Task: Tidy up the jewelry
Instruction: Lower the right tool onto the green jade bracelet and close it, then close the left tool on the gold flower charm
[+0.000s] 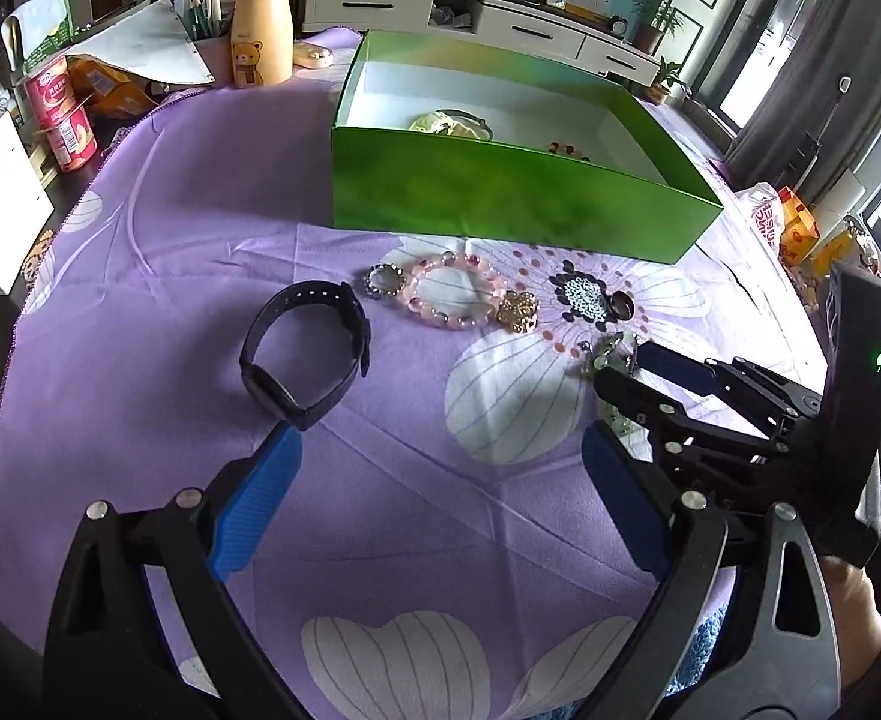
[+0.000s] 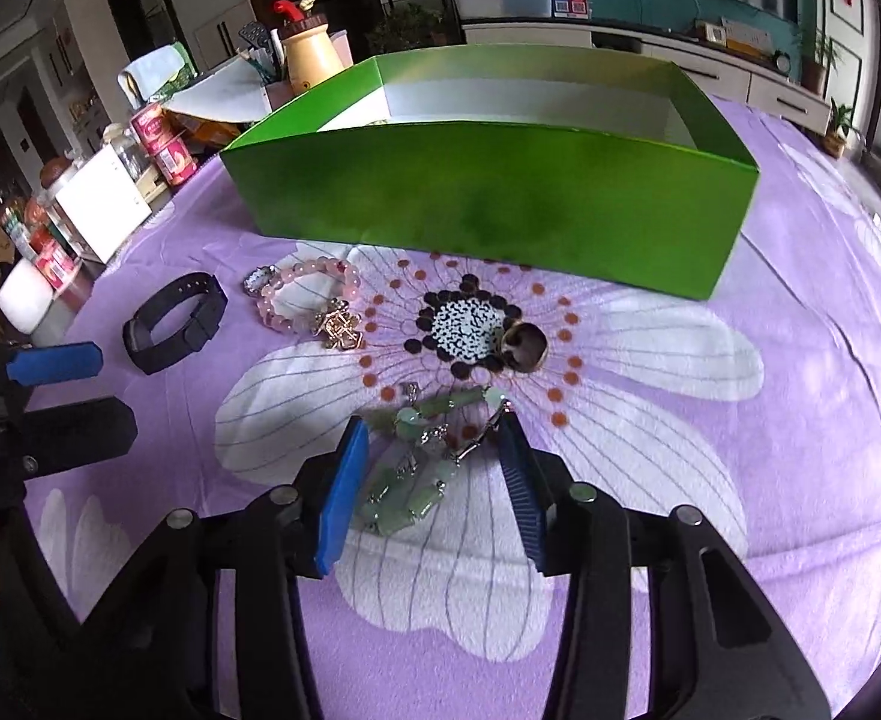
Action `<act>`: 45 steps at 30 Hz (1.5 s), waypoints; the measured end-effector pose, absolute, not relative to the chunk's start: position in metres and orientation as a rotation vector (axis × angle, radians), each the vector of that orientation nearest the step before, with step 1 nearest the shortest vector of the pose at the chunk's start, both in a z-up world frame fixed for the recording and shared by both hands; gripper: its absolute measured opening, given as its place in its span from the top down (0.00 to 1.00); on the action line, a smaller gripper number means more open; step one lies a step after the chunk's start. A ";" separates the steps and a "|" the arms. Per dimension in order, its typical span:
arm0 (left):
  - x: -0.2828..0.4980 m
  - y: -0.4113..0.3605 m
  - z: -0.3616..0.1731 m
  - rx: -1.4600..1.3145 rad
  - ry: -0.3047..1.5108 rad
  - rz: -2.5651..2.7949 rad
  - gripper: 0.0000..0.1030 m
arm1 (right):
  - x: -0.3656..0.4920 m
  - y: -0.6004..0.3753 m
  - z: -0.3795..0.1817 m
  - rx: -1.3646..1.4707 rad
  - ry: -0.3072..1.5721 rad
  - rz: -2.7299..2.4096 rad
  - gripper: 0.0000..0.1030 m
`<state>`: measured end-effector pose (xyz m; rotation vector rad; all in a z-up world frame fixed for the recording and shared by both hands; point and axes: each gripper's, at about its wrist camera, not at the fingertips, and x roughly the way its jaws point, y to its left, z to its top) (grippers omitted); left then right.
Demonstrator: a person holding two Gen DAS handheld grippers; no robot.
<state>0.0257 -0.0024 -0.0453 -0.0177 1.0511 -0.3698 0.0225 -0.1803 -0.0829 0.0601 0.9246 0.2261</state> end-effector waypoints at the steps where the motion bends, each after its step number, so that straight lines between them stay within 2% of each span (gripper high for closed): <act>1: 0.027 -0.002 -0.046 -0.019 1.053 -0.369 0.07 | 0.023 -0.178 -0.083 0.034 0.922 0.215 0.62; 3: 0.028 -0.002 -0.046 -0.021 1.054 -0.365 0.07 | 0.024 -0.175 -0.083 0.002 0.918 0.205 0.68; 5: 0.030 -0.001 -0.047 -0.027 1.056 -0.364 0.07 | 0.024 -0.175 -0.083 -0.007 0.913 0.210 0.87; 6: 0.030 -0.001 -0.047 -0.028 1.054 -0.363 0.07 | 0.025 -0.175 -0.083 -0.005 0.910 0.209 0.90; 10: 0.031 -0.001 -0.048 -0.032 1.043 -0.357 0.07 | 0.022 -0.185 -0.084 0.080 0.901 0.240 0.91; 12: 0.031 -0.001 -0.049 -0.040 1.039 -0.361 0.07 | 0.018 -0.190 -0.079 0.114 0.885 0.255 0.98; 16: 0.032 -0.007 -0.049 -0.027 1.029 -0.371 0.08 | 0.011 -0.203 -0.066 0.150 0.841 0.253 1.00; 22: 0.038 -0.027 -0.049 -0.005 1.019 -0.419 0.12 | 0.009 -0.221 -0.060 0.256 0.816 0.273 1.00; 28: 0.047 -0.053 -0.054 0.022 1.028 -0.462 0.25 | 0.007 -0.237 -0.050 0.336 0.783 0.299 1.00; 30: 0.052 -0.062 -0.057 0.029 1.030 -0.473 0.33 | 0.007 -0.240 -0.048 0.340 0.777 0.304 1.00; 35: 0.063 -0.074 -0.063 0.044 1.023 -0.474 0.43 | 0.011 -0.243 -0.058 0.354 0.825 0.334 1.00; 37: 0.068 -0.076 -0.066 0.051 1.025 -0.467 0.43 | 0.009 -0.245 -0.063 0.363 0.854 0.364 0.99; 38: 0.070 -0.077 -0.068 0.048 1.031 -0.468 0.44 | 0.008 -0.245 -0.066 0.354 0.867 0.364 0.91; 39: 0.072 -0.078 -0.070 0.046 1.034 -0.466 0.44 | 0.007 -0.245 -0.069 0.342 0.876 0.357 0.87; 40: 0.074 -0.079 -0.071 0.047 1.034 -0.463 0.44 | 0.005 -0.245 -0.071 0.330 0.881 0.347 0.73; 41: 0.076 -0.081 -0.074 0.051 1.036 -0.461 0.44 | 0.003 -0.245 -0.073 0.316 0.885 0.344 0.65; 43: 0.078 -0.084 -0.077 0.055 1.039 -0.460 0.44 | 0.004 -0.242 -0.078 0.292 0.906 0.342 0.64; 45: 0.080 -0.088 -0.080 0.075 1.037 -0.453 0.49 | 0.006 -0.238 -0.081 0.260 0.919 0.337 0.64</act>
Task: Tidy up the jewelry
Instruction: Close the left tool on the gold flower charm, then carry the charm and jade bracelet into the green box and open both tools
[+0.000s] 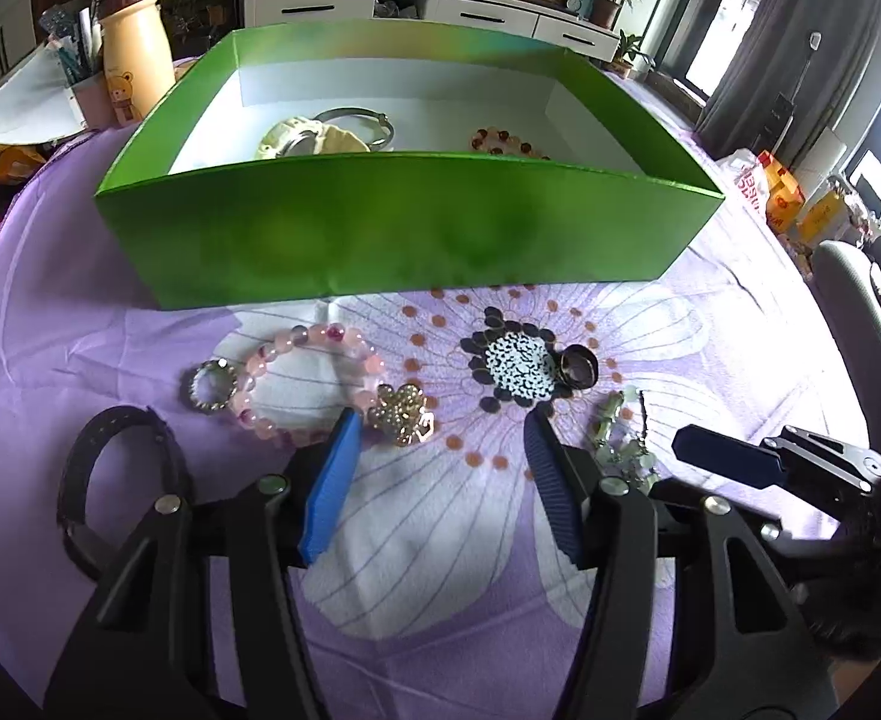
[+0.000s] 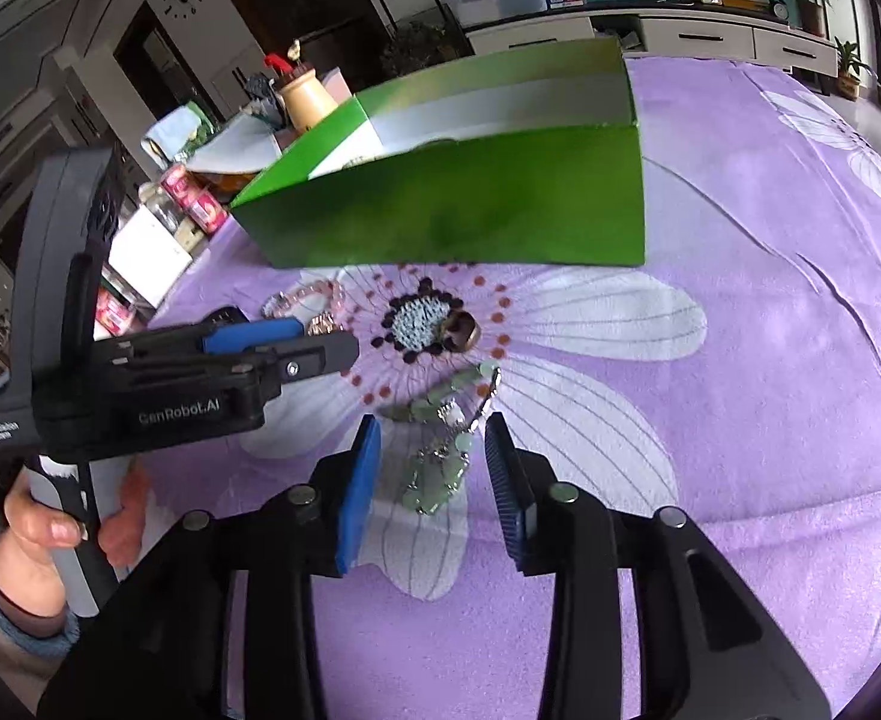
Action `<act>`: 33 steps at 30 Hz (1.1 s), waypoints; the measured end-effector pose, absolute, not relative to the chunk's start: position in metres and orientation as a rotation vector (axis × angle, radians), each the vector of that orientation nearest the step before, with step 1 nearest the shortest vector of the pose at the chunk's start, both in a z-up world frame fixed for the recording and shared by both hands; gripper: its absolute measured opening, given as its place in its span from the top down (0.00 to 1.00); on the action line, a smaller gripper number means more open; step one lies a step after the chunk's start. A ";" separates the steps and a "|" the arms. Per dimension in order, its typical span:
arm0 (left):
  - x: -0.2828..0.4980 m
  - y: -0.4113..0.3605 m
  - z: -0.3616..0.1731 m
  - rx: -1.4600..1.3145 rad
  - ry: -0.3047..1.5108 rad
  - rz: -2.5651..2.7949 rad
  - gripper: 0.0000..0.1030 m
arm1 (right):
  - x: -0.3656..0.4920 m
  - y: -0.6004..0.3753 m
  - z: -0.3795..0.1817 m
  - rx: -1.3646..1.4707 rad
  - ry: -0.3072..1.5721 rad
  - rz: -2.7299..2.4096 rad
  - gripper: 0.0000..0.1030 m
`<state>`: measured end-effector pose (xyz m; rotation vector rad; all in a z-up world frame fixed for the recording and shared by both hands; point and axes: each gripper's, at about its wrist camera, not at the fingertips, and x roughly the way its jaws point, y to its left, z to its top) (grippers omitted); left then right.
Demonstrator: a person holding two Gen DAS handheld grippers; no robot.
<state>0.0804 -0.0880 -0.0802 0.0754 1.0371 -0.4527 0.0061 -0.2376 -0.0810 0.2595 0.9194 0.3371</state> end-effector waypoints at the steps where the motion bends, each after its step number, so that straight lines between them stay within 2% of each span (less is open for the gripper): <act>1: 0.081 -0.088 -0.081 0.077 1.037 -0.451 0.52 | 0.008 -0.234 -0.082 0.243 0.922 0.332 0.64; 2: 0.082 -0.089 -0.083 0.078 1.040 -0.451 0.58 | 0.010 -0.230 -0.084 0.215 0.924 0.320 0.64; 6: 0.083 -0.089 -0.085 0.093 1.014 -0.441 0.65 | 0.012 -0.211 -0.086 0.092 0.897 0.285 0.64; 7: 0.083 -0.088 -0.085 0.097 1.009 -0.438 0.68 | 0.013 -0.209 -0.086 0.073 0.893 0.275 0.67; 8: 0.084 -0.088 -0.085 0.100 1.002 -0.432 0.75 | 0.013 -0.206 -0.086 0.058 0.890 0.268 0.80; 9: 0.084 -0.088 -0.086 0.101 0.997 -0.429 0.79 | 0.012 -0.205 -0.087 0.053 0.888 0.269 0.85; 19: 0.071 -0.079 -0.079 0.072 0.980 -0.450 0.79 | 0.009 -0.220 -0.083 0.178 0.870 0.319 0.90; 33: 0.060 -0.045 -0.037 -0.051 0.944 -0.471 0.79 | -0.003 -0.234 -0.029 0.242 0.749 0.339 0.90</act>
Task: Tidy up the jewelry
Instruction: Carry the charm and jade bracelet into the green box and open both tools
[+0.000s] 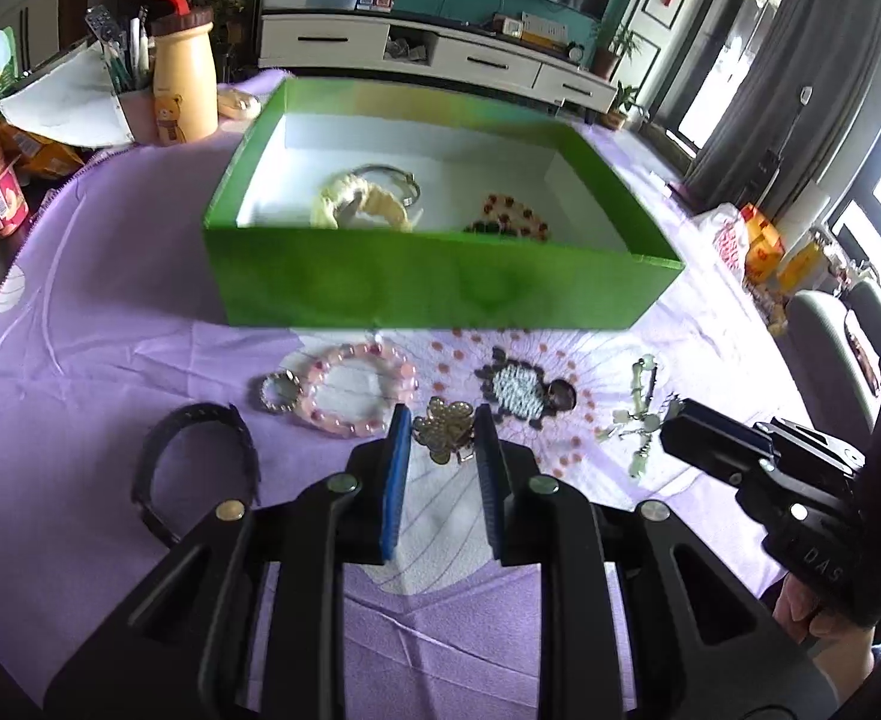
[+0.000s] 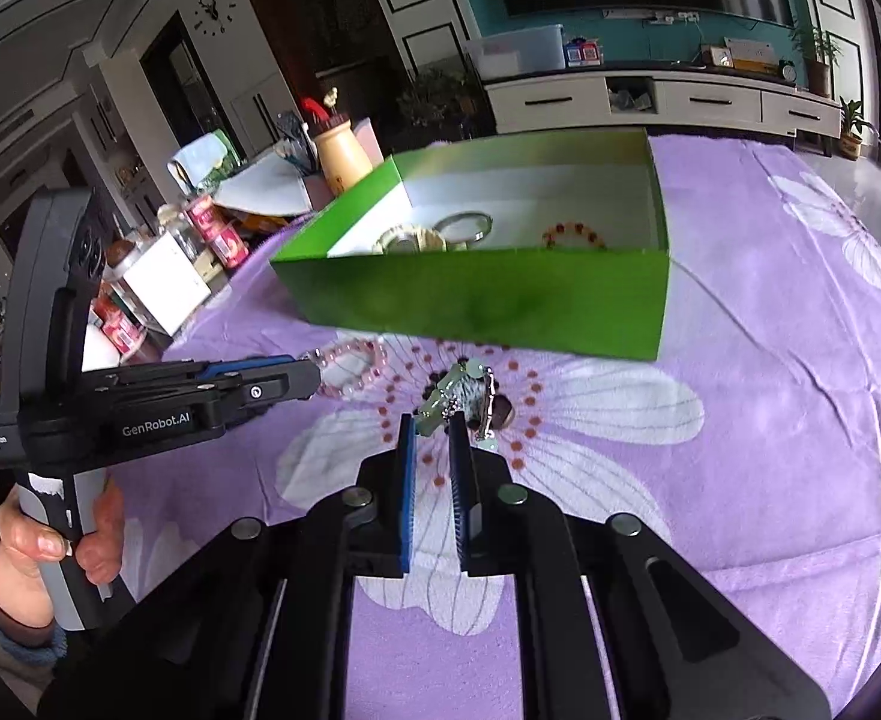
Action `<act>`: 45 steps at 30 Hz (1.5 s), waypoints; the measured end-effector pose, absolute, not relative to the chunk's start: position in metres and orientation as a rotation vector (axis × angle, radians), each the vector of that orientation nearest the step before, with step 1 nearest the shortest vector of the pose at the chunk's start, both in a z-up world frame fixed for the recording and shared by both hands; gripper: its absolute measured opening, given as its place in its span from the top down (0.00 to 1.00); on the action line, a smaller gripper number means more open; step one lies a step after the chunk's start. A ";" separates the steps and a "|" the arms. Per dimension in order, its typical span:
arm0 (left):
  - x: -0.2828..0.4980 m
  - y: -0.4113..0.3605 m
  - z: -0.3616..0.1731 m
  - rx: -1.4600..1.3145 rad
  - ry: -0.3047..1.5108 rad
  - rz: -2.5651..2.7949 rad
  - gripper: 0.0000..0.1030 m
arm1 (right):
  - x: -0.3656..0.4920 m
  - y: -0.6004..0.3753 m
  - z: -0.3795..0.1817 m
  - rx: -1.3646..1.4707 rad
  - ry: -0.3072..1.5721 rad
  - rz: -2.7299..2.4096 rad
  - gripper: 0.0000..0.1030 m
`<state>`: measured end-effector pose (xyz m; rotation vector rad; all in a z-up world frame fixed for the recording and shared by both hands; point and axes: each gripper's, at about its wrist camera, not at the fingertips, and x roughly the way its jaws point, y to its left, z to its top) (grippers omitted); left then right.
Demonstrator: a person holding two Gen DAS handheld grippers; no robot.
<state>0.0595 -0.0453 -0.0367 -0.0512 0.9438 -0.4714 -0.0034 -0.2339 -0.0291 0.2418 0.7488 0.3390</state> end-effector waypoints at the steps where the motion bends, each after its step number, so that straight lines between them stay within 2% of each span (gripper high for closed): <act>1: 0.061 -0.044 -0.033 -0.057 0.937 -0.473 0.79 | -0.003 -0.236 -0.025 0.248 0.739 0.341 0.90; 10: 0.085 -0.039 0.006 -0.087 0.883 -0.486 0.79 | 0.015 -0.251 0.015 0.261 0.639 0.332 0.90; 19: 0.141 -0.054 0.026 -0.147 0.901 -0.522 0.79 | 0.054 -0.270 0.036 0.294 0.594 0.315 0.90; 26: 0.182 -0.075 0.018 -0.170 0.962 -0.527 0.79 | 0.091 -0.277 0.023 0.297 0.640 0.293 0.90; 40: 0.245 -0.120 -0.035 -0.119 1.099 -0.455 0.79 | 0.151 -0.284 -0.022 0.322 0.755 0.240 0.89; 43: 0.249 -0.122 -0.041 -0.119 1.113 -0.447 0.73 | 0.151 -0.287 -0.027 0.338 0.768 0.231 0.78; 44: 0.248 -0.122 -0.042 -0.117 1.113 -0.447 0.65 | 0.149 -0.288 -0.027 0.345 0.766 0.230 0.72; 45: 0.247 -0.120 -0.041 -0.117 1.113 -0.449 0.56 | 0.148 -0.290 -0.028 0.349 0.764 0.230 0.71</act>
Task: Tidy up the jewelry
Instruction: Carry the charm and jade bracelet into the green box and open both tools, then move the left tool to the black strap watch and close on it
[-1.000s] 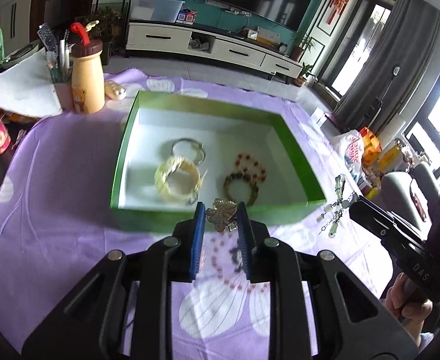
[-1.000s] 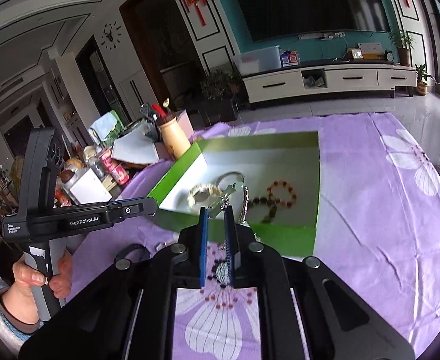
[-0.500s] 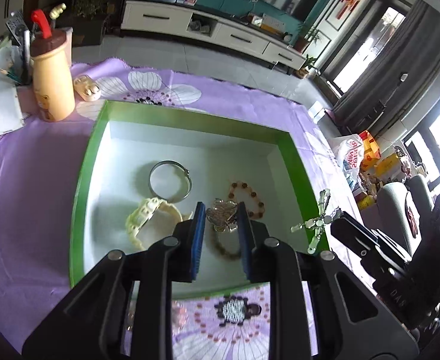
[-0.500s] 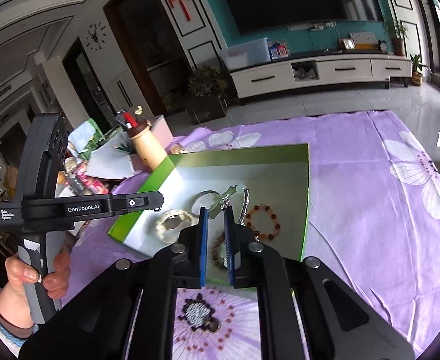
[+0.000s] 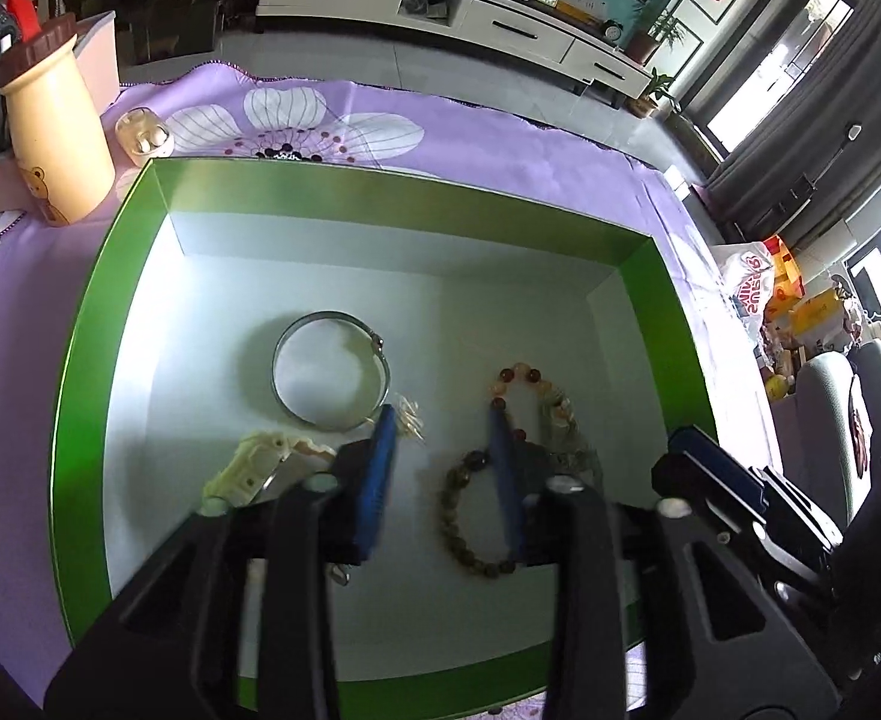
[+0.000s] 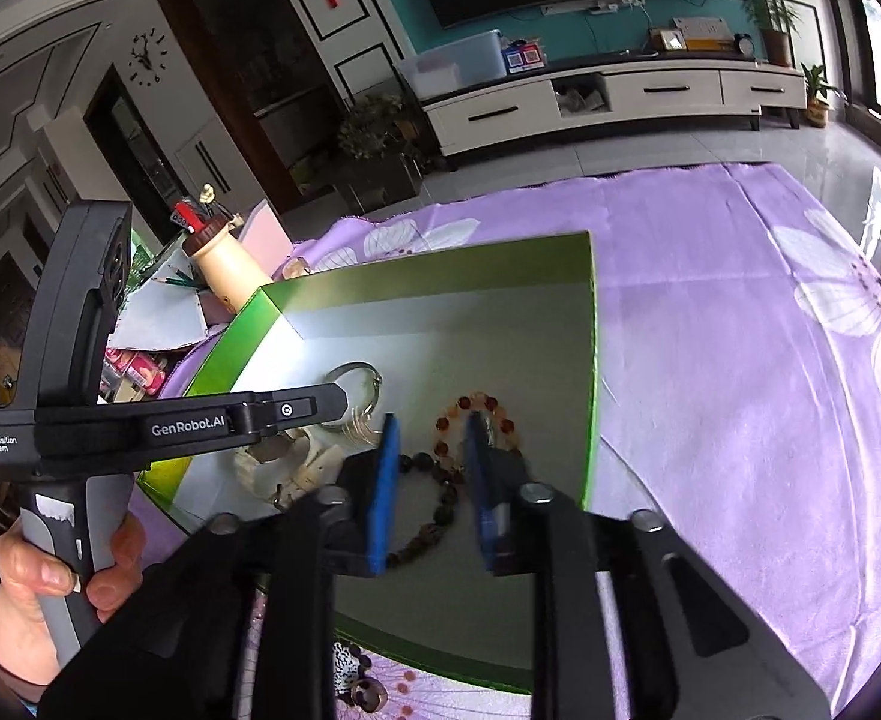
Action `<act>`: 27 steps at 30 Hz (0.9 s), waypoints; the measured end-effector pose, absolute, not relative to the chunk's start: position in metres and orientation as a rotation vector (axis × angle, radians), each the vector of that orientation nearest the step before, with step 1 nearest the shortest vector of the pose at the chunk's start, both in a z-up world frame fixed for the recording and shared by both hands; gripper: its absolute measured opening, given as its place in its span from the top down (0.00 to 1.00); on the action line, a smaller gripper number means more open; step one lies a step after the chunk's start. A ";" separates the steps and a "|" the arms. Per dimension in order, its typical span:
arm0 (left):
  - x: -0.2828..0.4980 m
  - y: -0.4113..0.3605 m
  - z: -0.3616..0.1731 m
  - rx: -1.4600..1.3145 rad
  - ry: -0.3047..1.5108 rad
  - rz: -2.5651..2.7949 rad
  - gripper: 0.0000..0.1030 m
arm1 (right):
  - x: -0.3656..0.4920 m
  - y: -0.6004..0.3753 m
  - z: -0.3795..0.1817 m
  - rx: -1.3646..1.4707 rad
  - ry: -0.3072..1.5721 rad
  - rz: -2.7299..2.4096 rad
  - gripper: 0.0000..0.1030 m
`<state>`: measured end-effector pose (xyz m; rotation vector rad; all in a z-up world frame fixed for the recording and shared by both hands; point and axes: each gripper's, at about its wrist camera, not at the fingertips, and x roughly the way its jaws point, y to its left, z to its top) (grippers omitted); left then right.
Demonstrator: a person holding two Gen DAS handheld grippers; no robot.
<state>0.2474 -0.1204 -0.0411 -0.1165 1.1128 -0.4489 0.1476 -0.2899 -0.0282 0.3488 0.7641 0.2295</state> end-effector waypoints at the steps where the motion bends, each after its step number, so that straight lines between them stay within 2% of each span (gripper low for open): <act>1: 0.246 -0.118 -0.040 -0.118 1.109 -0.451 0.54 | 0.144 -0.291 -0.028 0.351 0.760 0.232 0.70; 8: 0.220 -0.075 -0.002 -0.115 1.032 -0.455 0.41 | 0.113 -0.290 -0.016 0.327 0.716 0.258 0.67; 15: 0.179 -0.009 0.033 -0.130 0.951 -0.398 0.40 | 0.079 -0.287 -0.004 0.325 0.693 0.298 0.67; 27: 0.119 0.044 0.005 -0.239 1.013 -0.342 0.40 | 0.033 -0.271 -0.004 0.289 0.737 0.312 0.67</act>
